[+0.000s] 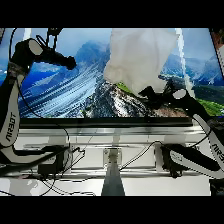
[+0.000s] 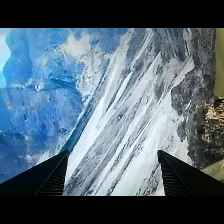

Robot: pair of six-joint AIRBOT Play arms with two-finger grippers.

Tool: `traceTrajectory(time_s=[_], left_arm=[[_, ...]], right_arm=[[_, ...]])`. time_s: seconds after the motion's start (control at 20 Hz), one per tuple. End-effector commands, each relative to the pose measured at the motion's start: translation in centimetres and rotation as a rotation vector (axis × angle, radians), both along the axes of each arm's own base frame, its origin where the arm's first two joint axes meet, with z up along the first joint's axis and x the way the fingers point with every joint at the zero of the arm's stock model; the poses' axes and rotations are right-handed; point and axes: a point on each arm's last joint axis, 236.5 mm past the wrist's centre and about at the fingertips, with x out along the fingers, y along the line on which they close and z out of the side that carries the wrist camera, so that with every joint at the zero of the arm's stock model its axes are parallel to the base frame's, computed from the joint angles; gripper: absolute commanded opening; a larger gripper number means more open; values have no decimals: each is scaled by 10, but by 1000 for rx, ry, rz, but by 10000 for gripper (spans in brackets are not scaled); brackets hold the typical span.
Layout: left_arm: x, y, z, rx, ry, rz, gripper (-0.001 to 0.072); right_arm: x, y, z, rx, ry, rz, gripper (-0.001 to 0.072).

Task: Fold the clothes and pants, and hang the long-sleeved shirts on hangers.

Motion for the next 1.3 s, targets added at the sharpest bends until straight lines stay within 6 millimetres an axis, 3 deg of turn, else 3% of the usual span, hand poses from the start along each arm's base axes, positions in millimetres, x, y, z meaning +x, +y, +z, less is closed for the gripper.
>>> traceTrajectory(time_s=[0.0, 0.1, 0.15, 0.25, 0.35, 0.45, 0.6, 0.75, 0.95, 1.05, 1.15, 1.25], left_arm=[[0, -2, 0, -12, 1, 1, 629], [0, -3, 0, -13, 1, 1, 628], [0, -3, 0, -13, 1, 1, 629], [0, -2, 0, -12, 1, 1, 628], [0, -2, 0, -13, 1, 1, 628], [0, -2, 1, -17, 3, 8, 628], [0, -2, 5, -48, 12, 63, 621], [-1, -2, 17, -54, -11, 67, 620], [-4, -11, 32, -139, -8, 124, 620], [-4, -20, 35, -190, 5, 137, 620], [-6, -41, 39, -276, 27, 130, 620], [-10, -70, 39, -374, 68, 114, 621]], right_arm=[[29, -20, -19, 46, 56, -365, 540], [45, -34, -20, 29, 6, -443, 536], [51, -39, -19, 18, -19, -462, 459], [56, -44, -18, -3, -46, -462, 193], [63, -48, -12, -54, -97, -410, 14], [73, -44, 8, -145, -189, -235, 14], [72, -29, 66, -337, -358, 215, 13], [33, -38, 135, -485, -406, 486, 13], [-52, -90, 212, -721, -408, 575, 13], [-94, -136, 242, -893, -397, 498, 14], [-124, -184, 275, -1044, -422, 305, 13], [-146, -214, 305, -1118, -488, 110, 14]])
